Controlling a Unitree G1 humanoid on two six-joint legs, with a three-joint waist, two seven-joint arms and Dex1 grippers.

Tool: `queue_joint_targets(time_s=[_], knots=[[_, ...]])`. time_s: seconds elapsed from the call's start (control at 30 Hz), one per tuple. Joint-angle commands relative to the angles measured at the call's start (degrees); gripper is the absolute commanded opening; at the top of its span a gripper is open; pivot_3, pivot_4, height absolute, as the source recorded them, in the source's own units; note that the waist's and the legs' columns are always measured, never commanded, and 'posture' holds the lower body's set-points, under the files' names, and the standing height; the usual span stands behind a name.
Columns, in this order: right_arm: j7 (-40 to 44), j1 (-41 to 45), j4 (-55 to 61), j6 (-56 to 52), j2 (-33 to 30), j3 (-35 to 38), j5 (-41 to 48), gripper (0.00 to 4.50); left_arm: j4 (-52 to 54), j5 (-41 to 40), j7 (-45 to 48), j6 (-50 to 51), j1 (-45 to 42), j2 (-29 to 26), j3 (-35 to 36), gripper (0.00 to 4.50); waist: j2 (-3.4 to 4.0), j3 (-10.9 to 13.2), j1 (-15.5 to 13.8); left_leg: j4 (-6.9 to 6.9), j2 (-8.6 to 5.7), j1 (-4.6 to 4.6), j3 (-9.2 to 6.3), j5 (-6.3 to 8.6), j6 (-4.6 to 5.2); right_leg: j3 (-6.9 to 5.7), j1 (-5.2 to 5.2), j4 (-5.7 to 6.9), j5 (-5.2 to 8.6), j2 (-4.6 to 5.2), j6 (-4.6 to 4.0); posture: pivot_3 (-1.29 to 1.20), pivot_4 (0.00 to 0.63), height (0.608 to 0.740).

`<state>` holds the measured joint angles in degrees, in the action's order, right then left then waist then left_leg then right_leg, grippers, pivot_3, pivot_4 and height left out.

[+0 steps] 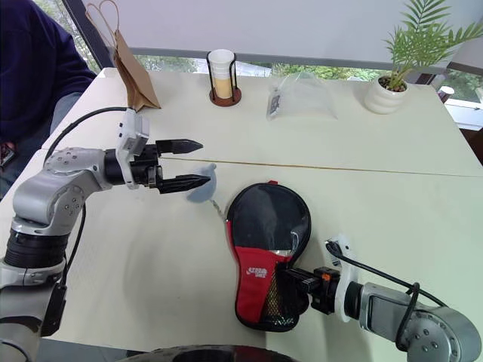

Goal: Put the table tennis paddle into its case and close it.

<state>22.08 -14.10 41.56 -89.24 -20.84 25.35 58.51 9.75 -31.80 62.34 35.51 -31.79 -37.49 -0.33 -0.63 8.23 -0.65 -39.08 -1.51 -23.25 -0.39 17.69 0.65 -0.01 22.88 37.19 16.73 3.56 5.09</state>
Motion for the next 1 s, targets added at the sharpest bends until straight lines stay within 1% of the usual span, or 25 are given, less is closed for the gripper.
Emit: queue_joint_targets(time_s=[0.03, 0.13, 0.2, 0.23, 0.3, 0.4, 0.47, 0.53, 0.6, 0.67, 0.73, 0.8, 0.87, 1.0], knots=[[-0.98, -0.94, -1.58, -1.79, -2.04, -0.22, -0.38, 1.95, 0.59, 0.44, 0.71, -1.64, -1.01, -0.17, -0.53, 4.5, -0.01, -0.01, 0.03, 0.01, 0.0, 0.02, 0.0, 0.0, 0.0, 0.0, -0.01, 0.0, 0.0, -0.01, 0.0, 0.0, 0.15, 0.74], [1.82, -0.54, -3.67, 1.66, -7.65, 0.4, -1.08, 3.36, 0.07, 1.47, 1.13, -2.97, -0.77, -0.6, -1.36, 4.5, -0.03, -0.02, -0.02, 0.01, 0.0, 0.12, 0.0, 0.02, 0.04, 0.0, -0.15, -0.05, 0.0, -0.01, 0.0, 0.0, 0.15, 0.74], [4.66, -0.02, -6.33, 4.69, -12.97, 1.08, -2.22, 4.34, -0.52, 2.99, 1.77, -4.47, -0.6, -1.13, -2.05, 4.5, -0.05, -0.03, -0.18, -0.01, -0.04, 0.24, 0.01, 0.06, 0.1, -0.01, -0.31, -0.1, 0.0, 0.02, 0.0, 0.0, 0.15, 0.74], [6.35, 0.3, -7.65, 6.62, -16.37, 0.97, -3.29, 4.48, -0.9, 3.74, 2.09, -5.28, -0.54, -1.39, -2.29, 4.5, -0.08, -0.04, -0.25, -0.02, -0.05, 0.35, 0.0, 0.09, 0.16, -0.03, -0.46, -0.14, 0.0, 0.03, 0.0, 0.0, 0.15, 0.74], [10.21, 1.16, -9.44, 10.4, -23.23, 0.78, -4.6, 4.48, -1.81, 5.26, 2.58, -7.07, -0.57, -1.96, -2.69, 4.5, -0.08, -0.04, -0.31, -0.01, -0.1, 0.57, 0.0, 0.14, 0.26, -0.03, -0.73, -0.22, 0.0, 0.09, 0.0, 0.0, 0.15, 0.74], [16.29, 3.33, -10.06, 15.87, -32.39, 0.1, -5.79, 4.48, -3.41, 7.66, 3.34, -10.03, -0.65, -2.96, -3.21, 4.5, -0.08, 0.0, -0.17, -0.02, -0.17, 0.6, 0.02, 0.19, 0.33, -0.02, -0.77, -0.24, 0.0, 0.18, 0.0, 0.0, 0.15, 0.74], [19.23, 6.0, -10.72, 19.36, -36.38, -1.64, -7.32, 4.48, -4.57, 9.32, 3.98, -12.1, -0.63, -3.73, -3.59, 4.5, -0.04, 0.02, 0.01, -0.02, -0.16, 0.51, 0.04, 0.18, 0.32, 0.0, -0.62, -0.21, 0.0, 0.17, 0.01, 0.0, 0.15, 0.74], [20.85, 12.7, -10.45, 23.63, -38.46, -5.92, -9.39, 4.48, -5.91, 11.45, 4.61, -14.68, -0.29, -4.64, -4.07, 4.5, 0.01, 0.05, 0.44, 0.01, -0.06, 0.5, 0.05, 0.17, 0.29, 0.0, -0.56, -0.22, 0.0, 0.06, 0.01, 0.0, 0.15, 0.74], [20.07, 21.82, -10.79, 25.89, -37.22, -12.05, -11.32, 4.48, -7.02, 12.83, 4.86, -16.41, -0.01, -5.05, -4.28, 4.5, 0.05, 0.08, 0.86, 0.06, 0.0, 0.49, 0.07, 0.16, 0.28, 0.02, -0.5, -0.23, 0.01, -0.01, 0.0, 0.0, 0.15, 0.74], [19.94, 28.72, -10.9, 29.13, -34.79, -18.72, -14.52, 4.48, -7.97, 14.14, 4.95, -18.18, 0.34, -5.33, -4.67, 4.5, 0.11, 0.14, 1.16, 0.06, 0.01, 0.37, 0.07, 0.15, 0.26, 0.02, -0.38, -0.22, 0.01, -0.01, 0.0, 0.0, 0.15, 0.74], [20.24, 33.28, -11.49, 33.37, -32.65, -25.67, -19.53, 4.48, -8.8, 15.45, 5.06, -19.85, 0.77, -5.58, -5.1, 4.5, 0.11, 0.14, 1.12, -0.01, 0.01, 0.09, 0.06, 0.1, 0.19, 0.02, -0.11, -0.14, 0.01, -0.01, 0.0, 0.0, 0.15, 0.74], [19.96, 36.17, -13.37, 37.27, -29.66, -31.85, -24.48, 4.48, -9.49, 16.14, 5.11, -20.8, 1.04, -5.62, -5.14, 4.5, 0.09, 0.13, 1.02, -0.13, -0.02, -0.21, 0.06, -0.07, -0.11, 0.01, 0.2, -0.03, 0.0, 0.03, 0.02, 0.0, 0.15, 0.74], [21.06, 37.48, -15.46, 41.65, -27.43, -37.83, -29.37, 4.48, -10.32, 16.79, 5.07, -21.79, 1.34, -5.54, -5.06, 4.5, 0.09, 0.13, 0.81, -0.15, -0.06, -0.24, 0.07, -0.09, -0.15, 0.01, 0.22, 0.0, -0.01, 0.08, 0.02, 0.0, 0.15, 0.74], [22.68, 37.2, -20.53, 48.04, -24.52, -44.71, -36.45, 4.48, -11.45, 18.41, 4.73, -23.82, 1.93, -5.01, -5.69, 4.5, 0.11, 0.14, 0.26, -0.15, -0.07, -0.24, 0.07, -0.09, -0.14, 0.0, 0.23, 0.01, -0.01, 0.08, 0.02, 0.0, 0.15, 0.74]])
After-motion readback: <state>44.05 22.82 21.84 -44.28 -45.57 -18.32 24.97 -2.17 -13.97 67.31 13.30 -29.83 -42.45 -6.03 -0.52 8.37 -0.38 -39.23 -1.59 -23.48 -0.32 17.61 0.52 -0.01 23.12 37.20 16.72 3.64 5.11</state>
